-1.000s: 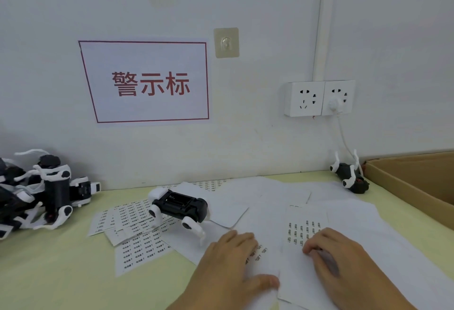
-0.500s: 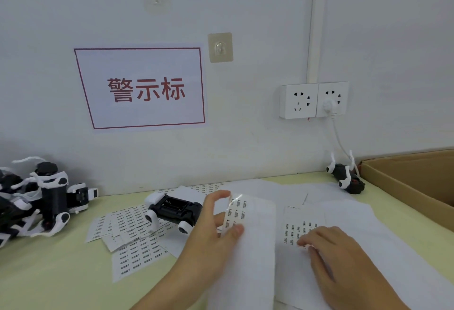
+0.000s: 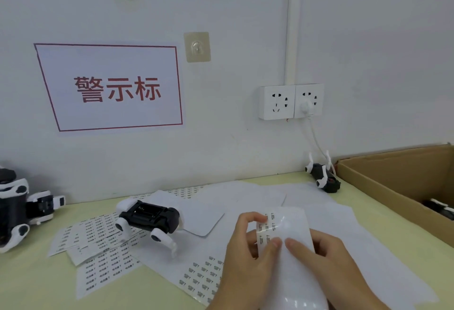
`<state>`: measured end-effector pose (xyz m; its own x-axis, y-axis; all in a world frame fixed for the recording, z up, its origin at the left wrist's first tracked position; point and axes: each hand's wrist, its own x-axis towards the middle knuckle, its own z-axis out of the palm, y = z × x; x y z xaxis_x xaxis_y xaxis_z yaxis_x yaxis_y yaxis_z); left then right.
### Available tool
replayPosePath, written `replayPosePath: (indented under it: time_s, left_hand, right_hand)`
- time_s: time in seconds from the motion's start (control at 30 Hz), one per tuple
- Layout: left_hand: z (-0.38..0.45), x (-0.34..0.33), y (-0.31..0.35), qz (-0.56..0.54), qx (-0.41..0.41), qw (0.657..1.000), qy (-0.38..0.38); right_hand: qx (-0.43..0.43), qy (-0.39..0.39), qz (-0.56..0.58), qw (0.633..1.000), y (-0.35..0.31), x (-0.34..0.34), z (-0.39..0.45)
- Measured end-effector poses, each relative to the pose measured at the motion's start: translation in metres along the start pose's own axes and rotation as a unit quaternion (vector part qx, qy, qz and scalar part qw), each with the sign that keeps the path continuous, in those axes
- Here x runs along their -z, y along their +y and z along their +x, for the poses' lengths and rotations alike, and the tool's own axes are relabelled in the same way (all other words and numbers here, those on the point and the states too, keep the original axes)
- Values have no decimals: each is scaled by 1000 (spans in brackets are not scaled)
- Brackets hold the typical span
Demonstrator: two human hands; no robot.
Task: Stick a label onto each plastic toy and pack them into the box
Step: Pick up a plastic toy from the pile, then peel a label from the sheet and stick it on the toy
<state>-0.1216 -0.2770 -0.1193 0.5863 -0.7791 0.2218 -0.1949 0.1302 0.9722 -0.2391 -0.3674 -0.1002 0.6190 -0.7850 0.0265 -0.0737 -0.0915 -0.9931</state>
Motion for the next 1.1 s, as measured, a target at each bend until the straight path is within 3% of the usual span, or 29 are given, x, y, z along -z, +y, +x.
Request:
replayPosePath:
  time_s: [0.27, 0.4, 0.53, 0.73, 1.1]
  left_hand:
    - [-4, -3, 2, -9, -59, 997, -45]
    - [-4, -5, 1, 39, -110, 993, 0]
    - [-5, -7, -2, 149, -211, 963, 76]
    - [-5, -10, -13, 288, -297, 905, 98]
    - [-2, -10, -14, 280, -291, 909, 101]
  right_hand:
    - [-46, 11, 70, 996, 1, 2, -1]
    - [-28, 25, 39, 999, 1, 3, -2]
    - [18, 30, -19, 999, 1, 1, -3]
    - [149, 64, -126, 979, 8, -1, -2]
    - [308, 82, -263, 911, 14, -1, 1]
